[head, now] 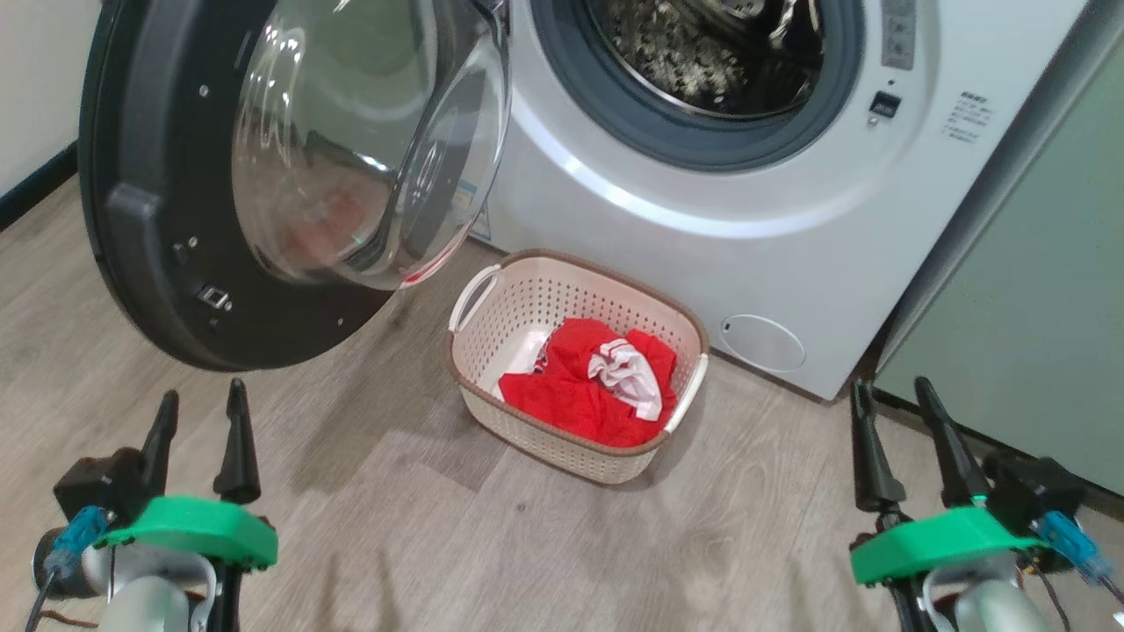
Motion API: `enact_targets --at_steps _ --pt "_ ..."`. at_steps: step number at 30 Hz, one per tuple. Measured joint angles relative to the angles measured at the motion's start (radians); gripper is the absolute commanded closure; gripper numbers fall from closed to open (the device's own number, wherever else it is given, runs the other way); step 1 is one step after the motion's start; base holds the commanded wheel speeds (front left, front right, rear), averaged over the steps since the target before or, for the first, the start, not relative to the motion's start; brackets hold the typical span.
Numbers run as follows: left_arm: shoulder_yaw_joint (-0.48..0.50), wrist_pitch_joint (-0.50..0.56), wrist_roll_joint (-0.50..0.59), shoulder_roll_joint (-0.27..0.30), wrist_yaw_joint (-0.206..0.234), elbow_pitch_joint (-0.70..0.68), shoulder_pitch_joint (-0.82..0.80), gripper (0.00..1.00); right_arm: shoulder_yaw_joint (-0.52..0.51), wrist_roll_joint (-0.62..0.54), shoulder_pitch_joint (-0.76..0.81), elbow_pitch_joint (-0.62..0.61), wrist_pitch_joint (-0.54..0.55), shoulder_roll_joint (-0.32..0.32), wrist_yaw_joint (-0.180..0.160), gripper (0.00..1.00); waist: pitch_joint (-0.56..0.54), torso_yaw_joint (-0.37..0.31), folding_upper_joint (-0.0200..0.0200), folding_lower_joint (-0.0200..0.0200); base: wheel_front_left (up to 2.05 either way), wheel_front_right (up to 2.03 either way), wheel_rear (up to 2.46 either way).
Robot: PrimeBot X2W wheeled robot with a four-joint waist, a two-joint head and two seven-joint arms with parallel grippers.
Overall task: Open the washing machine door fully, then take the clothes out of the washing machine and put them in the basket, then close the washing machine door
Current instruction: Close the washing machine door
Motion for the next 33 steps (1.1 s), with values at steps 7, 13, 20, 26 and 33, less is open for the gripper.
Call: enact_targets --at_steps 7,13,20,26,33 --pt "0.057 0.0 0.0 -0.028 0.0 -0.04 0.011 0.0 0.045 0.0 -0.045 0.026 0.0 0.0 0.0 0.0 0.023 0.017 0.0 0.0 0.0 0.0 0.0" --pt "0.082 0.0 0.0 -0.041 0.0 -0.052 0.015 0.0 0.06 0.002 -0.049 0.033 0.0 -0.004 0.0 0.0 0.028 0.02 0.0 0.0 0.0 0.0 0.0" --pt "0.179 0.0 -0.124 -0.057 0.0 -0.051 0.014 1.0 0.058 0.008 -0.049 0.036 0.0 -0.005 0.0 0.0 0.026 0.019 0.0 0.0 0.0 0.0 0.0" --pt "0.273 0.077 -0.523 -0.004 0.0 0.019 -0.071 1.0 0.037 0.008 -0.044 0.034 0.0 -0.005 0.0 0.0 0.022 0.017 0.0 0.0 0.0 0.0 0.0" --pt "0.414 0.386 -0.869 0.162 0.055 0.264 -0.342 1.0 0.014 0.007 -0.035 0.032 0.0 -0.004 0.0 0.0 0.02 0.014 0.0 0.0 0.0 0.0 0.0"
